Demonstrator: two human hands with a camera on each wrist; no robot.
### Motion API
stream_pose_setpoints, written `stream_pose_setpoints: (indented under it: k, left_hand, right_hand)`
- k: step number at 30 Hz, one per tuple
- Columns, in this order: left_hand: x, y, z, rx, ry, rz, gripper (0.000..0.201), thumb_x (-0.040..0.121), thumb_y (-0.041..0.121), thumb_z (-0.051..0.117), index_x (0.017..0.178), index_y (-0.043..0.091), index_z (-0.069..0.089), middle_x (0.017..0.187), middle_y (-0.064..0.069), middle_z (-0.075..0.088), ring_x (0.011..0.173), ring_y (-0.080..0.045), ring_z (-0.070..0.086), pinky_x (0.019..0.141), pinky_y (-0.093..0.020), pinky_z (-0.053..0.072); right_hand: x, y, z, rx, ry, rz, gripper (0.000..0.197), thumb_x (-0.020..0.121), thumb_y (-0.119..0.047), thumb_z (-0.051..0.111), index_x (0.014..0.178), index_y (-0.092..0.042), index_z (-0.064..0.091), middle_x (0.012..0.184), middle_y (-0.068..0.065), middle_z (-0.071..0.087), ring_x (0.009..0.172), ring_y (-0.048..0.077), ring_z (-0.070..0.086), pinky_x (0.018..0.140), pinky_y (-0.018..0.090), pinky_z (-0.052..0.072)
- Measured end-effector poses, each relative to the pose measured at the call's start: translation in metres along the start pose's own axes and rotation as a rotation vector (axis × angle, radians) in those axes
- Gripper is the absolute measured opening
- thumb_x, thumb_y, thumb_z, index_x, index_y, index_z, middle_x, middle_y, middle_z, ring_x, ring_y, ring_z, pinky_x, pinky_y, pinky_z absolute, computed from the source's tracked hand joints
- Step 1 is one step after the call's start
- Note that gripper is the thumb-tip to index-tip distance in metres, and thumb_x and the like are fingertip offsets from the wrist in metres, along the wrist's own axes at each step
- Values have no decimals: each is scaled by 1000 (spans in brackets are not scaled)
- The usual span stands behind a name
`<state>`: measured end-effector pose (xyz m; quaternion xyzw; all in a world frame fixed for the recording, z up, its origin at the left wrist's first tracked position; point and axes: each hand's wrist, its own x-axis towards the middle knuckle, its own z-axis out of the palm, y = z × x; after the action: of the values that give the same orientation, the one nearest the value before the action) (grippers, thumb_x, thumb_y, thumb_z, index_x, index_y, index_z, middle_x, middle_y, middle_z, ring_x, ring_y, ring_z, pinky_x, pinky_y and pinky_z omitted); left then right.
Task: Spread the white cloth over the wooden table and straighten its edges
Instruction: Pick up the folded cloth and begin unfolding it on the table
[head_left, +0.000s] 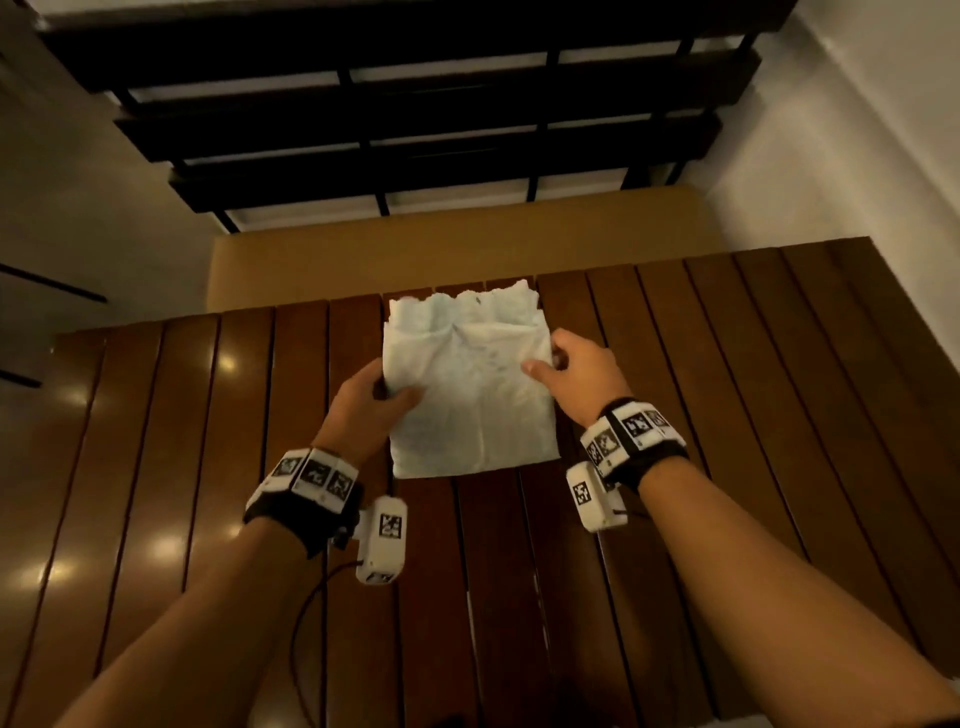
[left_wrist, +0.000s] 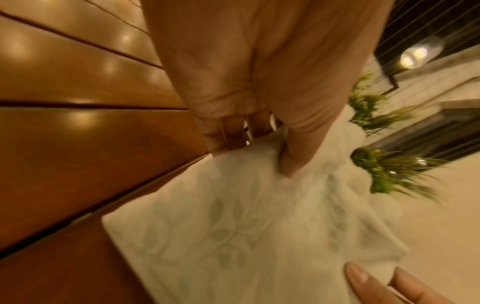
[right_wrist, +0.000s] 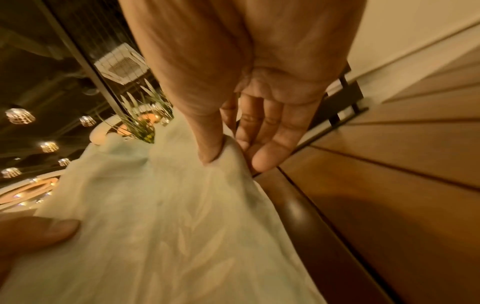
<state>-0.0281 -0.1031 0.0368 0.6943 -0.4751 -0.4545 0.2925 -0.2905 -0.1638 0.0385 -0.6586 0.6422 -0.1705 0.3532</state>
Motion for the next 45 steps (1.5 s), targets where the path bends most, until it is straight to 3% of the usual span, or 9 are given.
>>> stream_pose_setpoints:
  k: [5, 9, 14, 21, 24, 28, 36, 41, 45]
  left_hand:
    - [-87, -24, -12, -51, -164, 254, 33, 86, 33, 71, 116, 43, 61, 113, 21, 66, 104, 8, 61, 83, -14, 49]
    - [-139, -86, -3, 250, -241, 544, 42, 78, 25, 77, 115, 40, 63, 120, 20, 62, 114, -1, 57, 97, -31, 49]
    - [-180, -124, 26, 878, -696, 496, 67, 93, 0, 43, 148, 36, 32, 161, 10, 20, 150, -19, 10, 120, -32, 18]
    - [-136, -51, 39, 582, -374, 316, 30, 94, 24, 50, 123, 22, 58, 121, 5, 62, 111, -14, 59, 92, -25, 46]
    - [-85, -17, 66, 516, -238, 194, 27, 94, 26, 55, 116, 12, 56, 110, -8, 65, 102, -26, 61, 83, -30, 46]
    - [-22, 16, 105, 539, -101, -4, 47, 93, 39, 56, 123, 4, 48, 119, -15, 59, 108, -31, 58, 85, -32, 44]
    - [71, 44, 146, 694, 128, -266, 96, 80, 62, 62, 142, 1, 23, 134, -17, 42, 118, -37, 53, 91, -43, 48]
    - [95, 37, 147, 763, 154, -221, 41, 94, 30, 49, 123, 3, 39, 117, -17, 59, 102, -36, 62, 74, -38, 48]
    - [100, 29, 113, 543, 83, -188, 35, 91, 27, 53, 119, 6, 54, 114, -16, 65, 101, -36, 62, 74, -34, 48]
  right_hand:
    - [-118, 6, -14, 156, -5, -71, 35, 84, -25, 75, 118, -29, 66, 110, -13, 70, 102, 0, 63, 85, 21, 52]
    - [-201, 44, 8, -5, -77, -69, 35, 85, -5, 68, 110, -29, 68, 109, -15, 59, 102, 1, 58, 91, 22, 47]
    - [-248, 88, 43, -295, -276, 208, 23, 96, -21, 56, 95, -44, 60, 105, -9, 58, 97, 11, 57, 91, 30, 49]
    - [-249, 68, 55, 20, -49, 351, 9, 95, -38, 57, 93, -32, 63, 85, -11, 68, 76, 6, 63, 66, 20, 51]
    - [-234, 58, 63, 95, -66, 402, 41, 87, -56, 62, 113, -24, 62, 96, -7, 68, 82, 8, 62, 72, 23, 48]
    - [-215, 61, 73, -10, -102, 382, 84, 70, -86, 45, 125, -24, 54, 111, -5, 65, 98, 15, 62, 85, 32, 53]
    - [-190, 62, 88, -84, -137, 343, 107, 37, -97, 10, 114, -34, 47, 107, -11, 61, 98, 9, 62, 80, 30, 56]
    - [-185, 55, 91, -204, -285, 306, 62, 80, -76, 49, 119, -28, 49, 116, -4, 65, 108, 18, 63, 86, 34, 52]
    - [-187, 48, 88, -215, -306, 223, 40, 94, -52, 46, 124, -27, 52, 114, 4, 68, 104, 24, 66, 88, 37, 53]
